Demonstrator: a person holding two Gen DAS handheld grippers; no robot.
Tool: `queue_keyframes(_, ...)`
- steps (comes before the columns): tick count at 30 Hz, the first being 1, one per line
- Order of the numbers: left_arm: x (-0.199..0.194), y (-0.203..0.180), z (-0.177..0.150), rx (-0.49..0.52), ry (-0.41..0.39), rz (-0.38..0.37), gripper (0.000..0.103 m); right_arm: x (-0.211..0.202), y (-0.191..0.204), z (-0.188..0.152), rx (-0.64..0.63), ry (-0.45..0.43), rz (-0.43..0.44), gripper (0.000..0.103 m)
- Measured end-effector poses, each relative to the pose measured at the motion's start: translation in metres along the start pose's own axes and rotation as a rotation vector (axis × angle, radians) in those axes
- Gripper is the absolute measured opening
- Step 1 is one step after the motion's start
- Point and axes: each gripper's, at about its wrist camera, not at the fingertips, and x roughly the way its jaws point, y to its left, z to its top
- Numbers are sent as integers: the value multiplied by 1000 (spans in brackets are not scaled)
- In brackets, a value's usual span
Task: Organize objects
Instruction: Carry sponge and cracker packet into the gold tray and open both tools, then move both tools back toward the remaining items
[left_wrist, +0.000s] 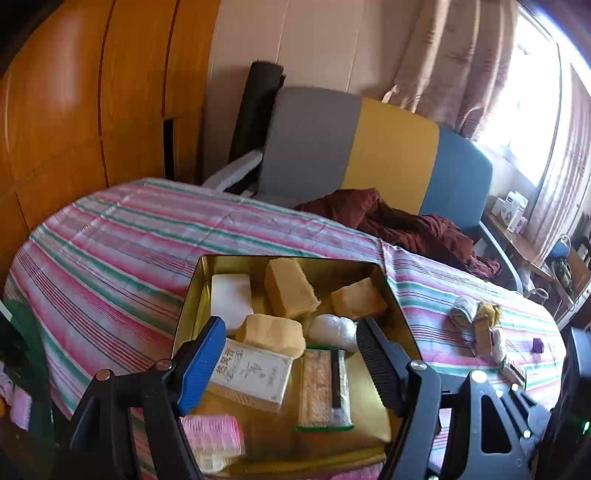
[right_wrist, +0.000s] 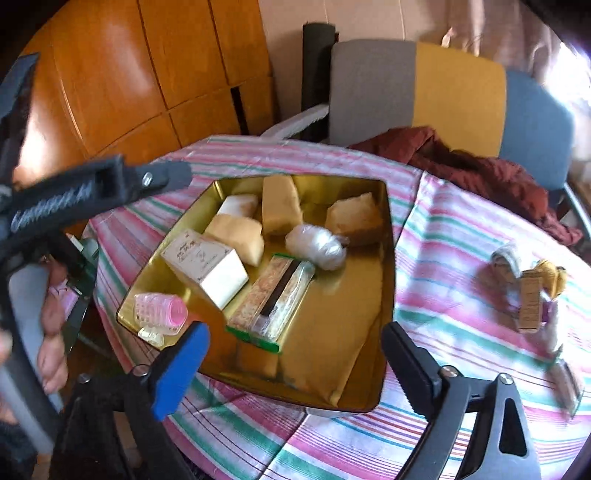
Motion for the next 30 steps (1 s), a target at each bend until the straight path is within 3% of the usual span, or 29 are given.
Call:
queue_keyframes(11, -32, -21, -17, 90, -50, 27, 74, -29, -2, -3, -9, -102, -105, 103)
queue_keyframes(30, -30, -43, -34, 148, -5, 5, 74, -51, -54, -9, 92, -112, -207, 103)
